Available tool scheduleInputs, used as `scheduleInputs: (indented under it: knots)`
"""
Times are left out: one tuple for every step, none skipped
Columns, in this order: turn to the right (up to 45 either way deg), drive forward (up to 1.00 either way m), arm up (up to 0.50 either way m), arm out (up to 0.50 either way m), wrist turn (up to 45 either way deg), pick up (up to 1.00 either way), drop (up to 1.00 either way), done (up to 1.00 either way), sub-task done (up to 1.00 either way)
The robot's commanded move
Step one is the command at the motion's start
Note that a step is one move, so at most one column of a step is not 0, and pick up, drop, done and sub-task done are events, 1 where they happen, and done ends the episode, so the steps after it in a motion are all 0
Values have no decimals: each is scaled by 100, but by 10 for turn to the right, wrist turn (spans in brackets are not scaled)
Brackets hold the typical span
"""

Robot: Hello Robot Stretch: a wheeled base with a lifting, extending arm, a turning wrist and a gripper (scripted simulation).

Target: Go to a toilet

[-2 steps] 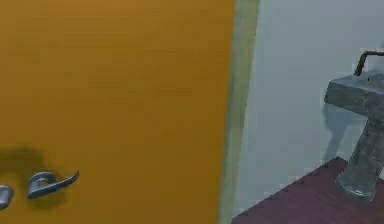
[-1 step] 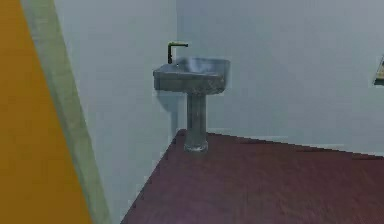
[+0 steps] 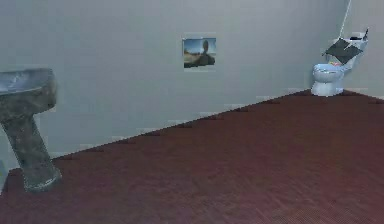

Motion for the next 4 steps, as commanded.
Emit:
scheduleInputs:
  knots:
    - [330,0,0,0,0,0,0,0,0]
    - [0,100,0,0,0,0,0,0,0]
    - [0,100,0,0,0,0,0,0,0]
    - [30,0,0,0,0,0,0,0,0]
